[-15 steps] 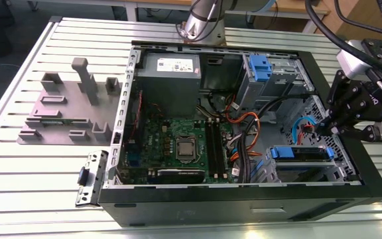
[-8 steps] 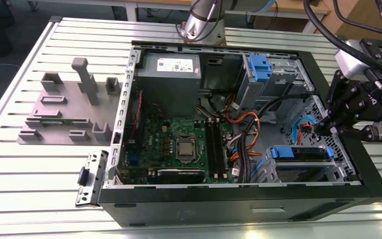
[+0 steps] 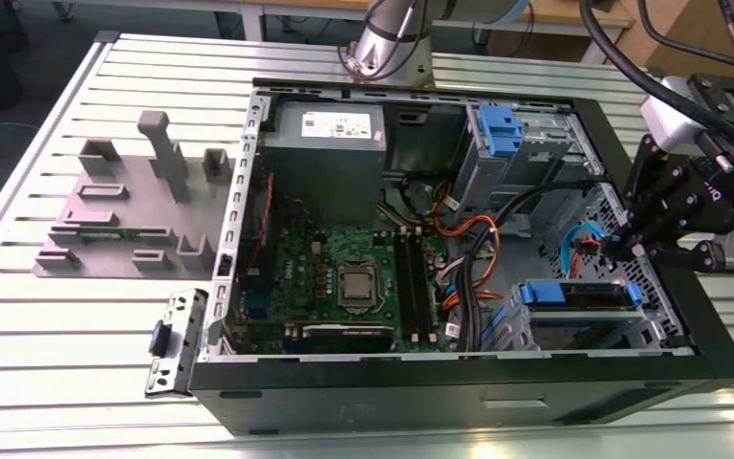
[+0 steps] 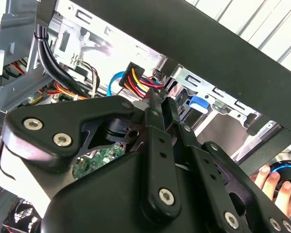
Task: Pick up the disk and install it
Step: 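Insert the first disk wire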
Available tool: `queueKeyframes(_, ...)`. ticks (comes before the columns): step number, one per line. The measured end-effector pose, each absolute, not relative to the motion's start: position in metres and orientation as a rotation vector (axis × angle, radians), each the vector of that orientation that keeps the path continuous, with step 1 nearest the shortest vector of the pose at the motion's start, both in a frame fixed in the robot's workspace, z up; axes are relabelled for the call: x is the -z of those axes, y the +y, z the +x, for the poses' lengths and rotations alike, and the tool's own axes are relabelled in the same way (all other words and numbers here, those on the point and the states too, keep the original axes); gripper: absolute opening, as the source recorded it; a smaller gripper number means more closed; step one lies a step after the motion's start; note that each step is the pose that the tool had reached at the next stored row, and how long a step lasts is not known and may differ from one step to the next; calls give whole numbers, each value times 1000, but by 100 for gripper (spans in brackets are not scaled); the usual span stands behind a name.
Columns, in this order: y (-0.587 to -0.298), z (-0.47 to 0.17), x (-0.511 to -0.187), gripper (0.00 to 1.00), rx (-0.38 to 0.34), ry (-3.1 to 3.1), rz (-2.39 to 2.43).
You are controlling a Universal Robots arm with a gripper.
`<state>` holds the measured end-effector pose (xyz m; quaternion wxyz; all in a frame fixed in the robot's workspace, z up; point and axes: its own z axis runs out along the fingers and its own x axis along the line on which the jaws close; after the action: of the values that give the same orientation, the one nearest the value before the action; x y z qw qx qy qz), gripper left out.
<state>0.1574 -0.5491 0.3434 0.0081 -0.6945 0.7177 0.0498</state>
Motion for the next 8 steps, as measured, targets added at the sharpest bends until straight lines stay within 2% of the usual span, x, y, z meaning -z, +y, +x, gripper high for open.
queueKeyframes(8,-550,156,-343,19,-155,2243,-2171)
